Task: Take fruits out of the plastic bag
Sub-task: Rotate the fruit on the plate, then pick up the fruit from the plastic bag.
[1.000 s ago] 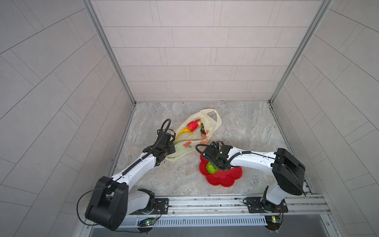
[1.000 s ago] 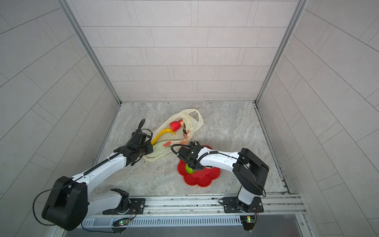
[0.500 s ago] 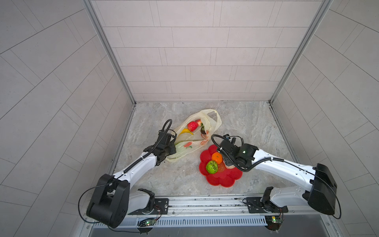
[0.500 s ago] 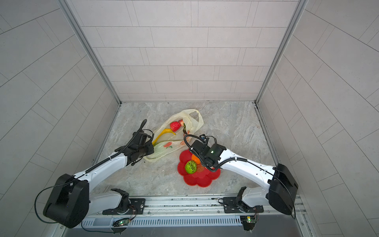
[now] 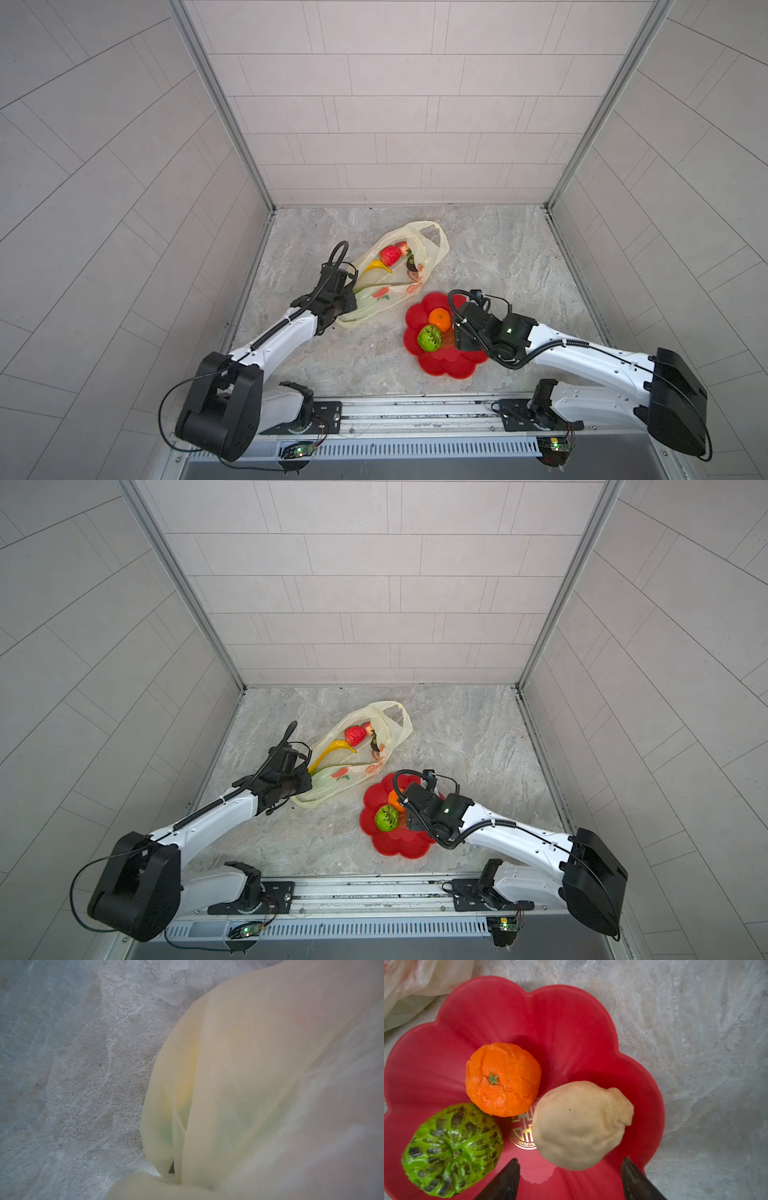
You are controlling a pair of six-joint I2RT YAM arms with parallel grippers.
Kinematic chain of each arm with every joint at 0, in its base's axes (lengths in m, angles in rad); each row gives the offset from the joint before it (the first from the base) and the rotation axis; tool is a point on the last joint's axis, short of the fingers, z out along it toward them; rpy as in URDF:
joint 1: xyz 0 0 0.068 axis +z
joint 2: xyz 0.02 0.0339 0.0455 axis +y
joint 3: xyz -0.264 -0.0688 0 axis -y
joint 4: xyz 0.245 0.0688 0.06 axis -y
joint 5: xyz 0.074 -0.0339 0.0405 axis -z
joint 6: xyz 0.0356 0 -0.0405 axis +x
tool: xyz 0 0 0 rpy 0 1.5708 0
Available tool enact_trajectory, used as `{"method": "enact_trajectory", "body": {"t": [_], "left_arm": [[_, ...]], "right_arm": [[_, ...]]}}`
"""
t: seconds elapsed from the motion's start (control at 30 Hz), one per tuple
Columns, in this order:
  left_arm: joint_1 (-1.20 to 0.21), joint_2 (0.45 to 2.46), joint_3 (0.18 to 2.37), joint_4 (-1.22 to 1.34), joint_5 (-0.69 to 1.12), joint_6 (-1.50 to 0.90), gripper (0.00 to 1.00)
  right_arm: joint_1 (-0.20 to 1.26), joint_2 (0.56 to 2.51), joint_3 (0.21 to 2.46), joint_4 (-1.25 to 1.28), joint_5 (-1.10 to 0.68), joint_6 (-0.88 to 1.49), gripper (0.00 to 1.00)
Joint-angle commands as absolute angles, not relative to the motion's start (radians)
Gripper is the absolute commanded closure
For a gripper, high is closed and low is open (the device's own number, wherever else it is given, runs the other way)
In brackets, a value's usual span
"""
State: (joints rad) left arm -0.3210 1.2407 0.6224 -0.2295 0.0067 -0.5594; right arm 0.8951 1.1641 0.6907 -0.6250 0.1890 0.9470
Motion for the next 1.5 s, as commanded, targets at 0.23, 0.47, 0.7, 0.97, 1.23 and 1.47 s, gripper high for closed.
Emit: {"method": "enact_trajectory", "body": {"t": [0.23, 0.47, 0.7, 0.97, 1.23, 1.47], "left_arm": [[-0.320, 1.229, 0.632, -0.229, -0.003, -0.552, 0.85], [-0.319, 1.227, 0.633, -0.232, -0.002, -0.552, 0.85], [-0.320, 1.231, 0.635, -0.232, 0.000, -0.549, 0.85], [-0.354, 1.246, 0.649, -0.217, 0.030, -0.532, 0.85], [-0.486, 1.236, 0.687, -0.225, -0.041, -0.479, 0.86], [-0.495, 1.241, 0.688, -0.213, -0.017, -0.480, 0.87]], "right_arm": [[0.896, 1.282, 0.705, -0.522, 0.185, 0.970, 0.27], [0.887, 1.302, 0.760, -0.551, 0.234, 0.919, 0.27], [0.887, 1.235, 0.807, -0.651, 0.314, 0.882, 0.27], [0.887, 1.203, 0.917, -0.644, 0.348, 0.726, 0.27], [0.863, 1.443, 1.214, -0.595, 0.244, 0.579, 0.30], [0.791, 1.720, 1.436, -0.576, 0.098, 0.562, 0.39]]}}
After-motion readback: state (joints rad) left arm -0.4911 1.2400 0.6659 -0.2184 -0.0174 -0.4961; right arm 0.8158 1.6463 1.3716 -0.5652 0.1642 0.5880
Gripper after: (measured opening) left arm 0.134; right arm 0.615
